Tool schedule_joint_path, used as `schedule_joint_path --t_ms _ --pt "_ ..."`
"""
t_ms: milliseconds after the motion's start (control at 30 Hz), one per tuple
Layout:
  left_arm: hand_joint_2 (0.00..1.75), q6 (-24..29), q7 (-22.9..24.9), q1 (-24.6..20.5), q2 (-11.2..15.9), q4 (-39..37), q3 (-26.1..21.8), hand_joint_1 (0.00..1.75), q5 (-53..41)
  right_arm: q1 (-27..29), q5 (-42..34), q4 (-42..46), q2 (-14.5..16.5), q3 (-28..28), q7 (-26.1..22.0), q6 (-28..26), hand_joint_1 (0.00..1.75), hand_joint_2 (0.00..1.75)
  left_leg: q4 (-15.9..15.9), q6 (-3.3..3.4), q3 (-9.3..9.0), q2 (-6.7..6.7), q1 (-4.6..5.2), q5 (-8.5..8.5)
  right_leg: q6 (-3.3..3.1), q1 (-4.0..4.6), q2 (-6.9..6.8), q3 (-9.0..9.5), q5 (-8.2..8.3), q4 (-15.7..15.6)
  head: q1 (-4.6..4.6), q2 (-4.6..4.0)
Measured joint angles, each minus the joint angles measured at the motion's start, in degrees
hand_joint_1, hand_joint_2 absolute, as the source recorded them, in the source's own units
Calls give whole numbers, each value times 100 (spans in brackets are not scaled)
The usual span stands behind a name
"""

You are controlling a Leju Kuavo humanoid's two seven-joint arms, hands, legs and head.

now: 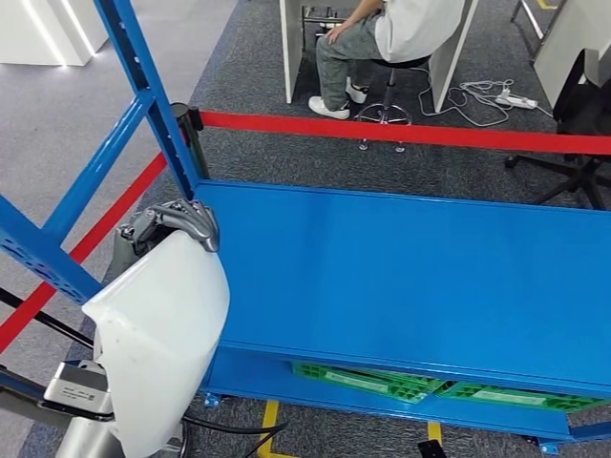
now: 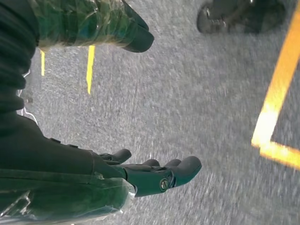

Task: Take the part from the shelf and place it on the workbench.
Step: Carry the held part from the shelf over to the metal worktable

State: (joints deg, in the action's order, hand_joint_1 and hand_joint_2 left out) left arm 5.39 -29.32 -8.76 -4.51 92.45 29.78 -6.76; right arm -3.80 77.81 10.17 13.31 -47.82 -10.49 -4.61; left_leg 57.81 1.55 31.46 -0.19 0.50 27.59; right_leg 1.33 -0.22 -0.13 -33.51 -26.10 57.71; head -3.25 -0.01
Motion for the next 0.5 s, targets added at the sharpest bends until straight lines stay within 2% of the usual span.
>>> schedule_joint_path --t_ms 67,100,200,233,267,300,333,400,433,500 --pt "175 -3 -1 5 -2 14 17 175 -1 -2 0 -1 4 0 0 1 0 175 -68 32 10 9 -28 -66 55 -1 2 -68 -68 65 5 -1" --pt "175 -5 -1 5 -5 21 23 175 -1 -3 0 0 5 0 0 0 0 175 -102 52 17 16 -44 -101 78 -1 6 -148 -199 234 16 -1" --pt "175 -9 -1 24 -2 24 29 175 -1 4 0 1 5 -1 2 -1 0 175 -116 86 83 34 -46 -167 136 -21 9 -566 -785 1283 43 -1" --pt "175 -9 -1 34 1 24 30 175 -1 8 0 1 5 -1 3 -1 0 175 -114 85 108 37 -40 -186 151 -27 9 -648 -870 1529 43 -1" --pt "175 -10 -1 40 3 24 31 175 -1 11 0 1 5 -2 4 -1 0 175 -111 79 129 38 -38 -204 161 -32 8 -627 -842 1563 44 -1" --pt "175 -11 -1 44 4 24 32 175 -1 11 1 1 4 -2 5 -1 0 175 -108 69 144 36 -38 -219 165 -36 7 -492 -716 1370 44 -1" --pt "175 -15 -1 47 4 24 33 175 -1 8 2 1 4 -2 5 -1 0 175 -105 57 152 35 -38 -230 164 -42 6 -261 -534 991 44 -1" --pt "175 -44 -3 44 5 24 39 175 -4 -10 5 1 4 -2 4 1 0 175 -79 16 179 33 -14 -251 140 -43 9 186 -301 216 44 -1" --pt "175 -67 -4 42 7 24 44 175 -6 -17 7 1 4 -1 4 2 0 175 -64 -10 200 33 -1 -267 115 -41 13 303 -260 0 39 -1" --pt "175 -113 -8 42 9 24 58 175 -9 -10 8 1 5 -2 8 4 0 175 -45 -66 238 33 7 -307 51 -31 22 326 -247 -74 36 -1"
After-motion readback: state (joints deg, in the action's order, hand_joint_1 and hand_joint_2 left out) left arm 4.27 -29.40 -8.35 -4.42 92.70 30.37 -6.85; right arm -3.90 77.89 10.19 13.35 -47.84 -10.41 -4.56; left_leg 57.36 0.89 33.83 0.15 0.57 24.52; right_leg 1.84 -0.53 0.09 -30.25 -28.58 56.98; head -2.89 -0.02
